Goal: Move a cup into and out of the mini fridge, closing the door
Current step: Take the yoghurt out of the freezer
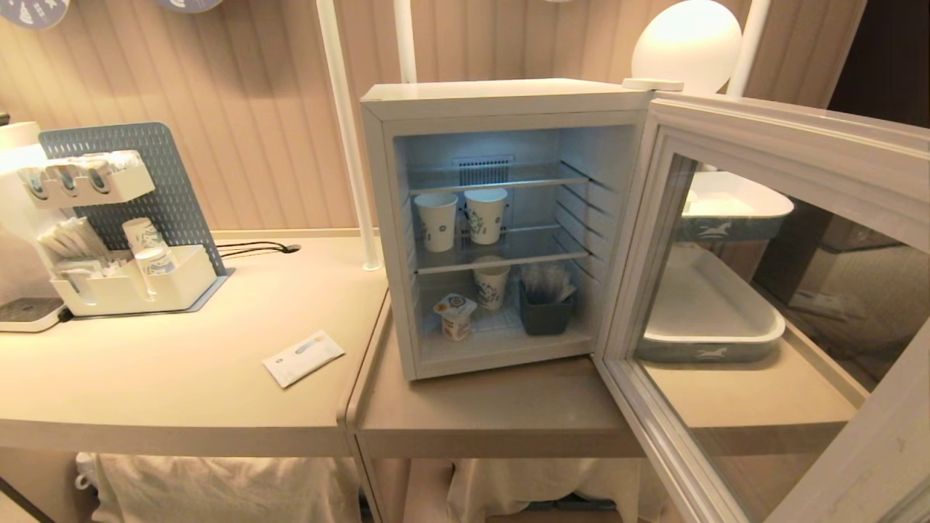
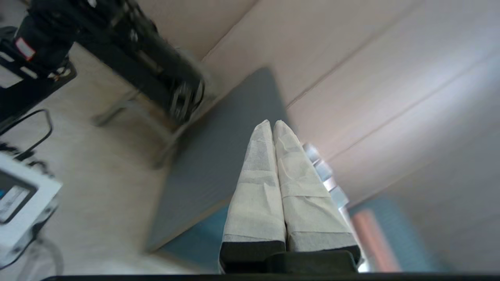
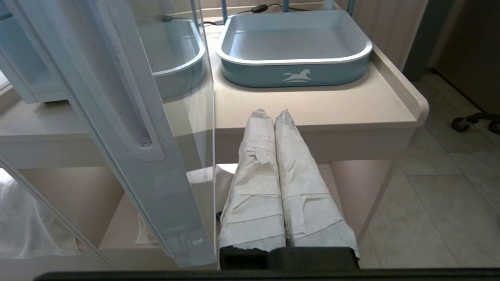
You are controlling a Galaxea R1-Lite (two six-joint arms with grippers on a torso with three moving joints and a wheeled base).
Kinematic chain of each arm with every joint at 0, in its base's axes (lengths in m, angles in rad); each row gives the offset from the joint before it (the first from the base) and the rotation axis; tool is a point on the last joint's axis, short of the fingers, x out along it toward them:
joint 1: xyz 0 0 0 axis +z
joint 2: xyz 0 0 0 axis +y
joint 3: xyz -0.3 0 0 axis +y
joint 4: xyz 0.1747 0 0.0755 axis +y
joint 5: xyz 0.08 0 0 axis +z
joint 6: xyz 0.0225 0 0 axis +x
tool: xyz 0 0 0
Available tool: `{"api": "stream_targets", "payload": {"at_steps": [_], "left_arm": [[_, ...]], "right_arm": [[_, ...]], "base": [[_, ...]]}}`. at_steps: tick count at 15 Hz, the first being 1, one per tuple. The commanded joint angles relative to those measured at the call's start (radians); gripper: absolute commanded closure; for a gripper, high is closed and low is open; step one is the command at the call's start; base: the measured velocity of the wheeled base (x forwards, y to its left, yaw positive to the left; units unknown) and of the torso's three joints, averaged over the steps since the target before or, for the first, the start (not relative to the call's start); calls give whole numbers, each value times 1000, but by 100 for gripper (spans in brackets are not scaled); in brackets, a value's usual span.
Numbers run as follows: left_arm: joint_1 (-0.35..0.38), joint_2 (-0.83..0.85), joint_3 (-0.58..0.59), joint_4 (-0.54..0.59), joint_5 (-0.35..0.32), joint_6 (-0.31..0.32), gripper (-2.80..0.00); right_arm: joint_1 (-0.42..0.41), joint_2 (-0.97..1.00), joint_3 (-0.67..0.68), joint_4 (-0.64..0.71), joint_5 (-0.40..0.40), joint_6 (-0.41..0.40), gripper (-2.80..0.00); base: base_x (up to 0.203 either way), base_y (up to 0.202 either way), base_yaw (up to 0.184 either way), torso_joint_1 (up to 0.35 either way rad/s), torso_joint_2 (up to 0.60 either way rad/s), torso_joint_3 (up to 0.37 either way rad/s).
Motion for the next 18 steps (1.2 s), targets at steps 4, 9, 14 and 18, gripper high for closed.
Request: {"api": "stream_targets", "payload": {"at_steps": [4, 9, 14, 18], "left_arm": [[0, -3, 275, 50, 176, 246, 0], [-1, 2, 337, 696, 554, 1252, 0], [-1, -3, 799, 589, 1609, 1945, 0], [-1, -5, 1021, 224, 1474, 2197, 0]], "right_arm": [[-1, 1, 0, 0, 0, -1, 0], [0, 1, 0, -1, 1, -1, 0], [0, 1, 0, -1, 1, -1, 0], [0, 1, 0, 0, 1, -2, 0]], "base": [[0, 0, 0, 0, 0, 0], [0, 0, 0, 0, 0, 0], [0, 0, 0, 0, 0, 0], [0, 0, 0, 0, 0, 0]]}}
